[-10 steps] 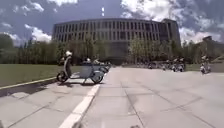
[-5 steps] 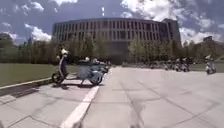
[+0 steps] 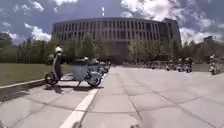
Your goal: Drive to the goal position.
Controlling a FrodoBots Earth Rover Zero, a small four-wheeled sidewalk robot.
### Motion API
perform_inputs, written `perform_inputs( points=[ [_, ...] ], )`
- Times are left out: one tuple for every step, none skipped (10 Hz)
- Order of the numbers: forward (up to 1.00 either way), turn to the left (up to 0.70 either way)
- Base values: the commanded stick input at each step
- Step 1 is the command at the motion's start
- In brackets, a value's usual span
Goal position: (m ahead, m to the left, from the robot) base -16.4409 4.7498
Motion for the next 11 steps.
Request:
perform_inputs(
  points=[
    [0.04, 0.0],
    [0.04, 0.0],
    [0.04, 0.0],
    [0.04, 0.0],
    [0.04, 0.0],
    [0.04, 0.0],
    [0.04, 0.0],
    [0.04, 0.0],
    [0.04, 0.0],
    [0.04, 0.0],
    [0.04, 0.0]
  ],
)
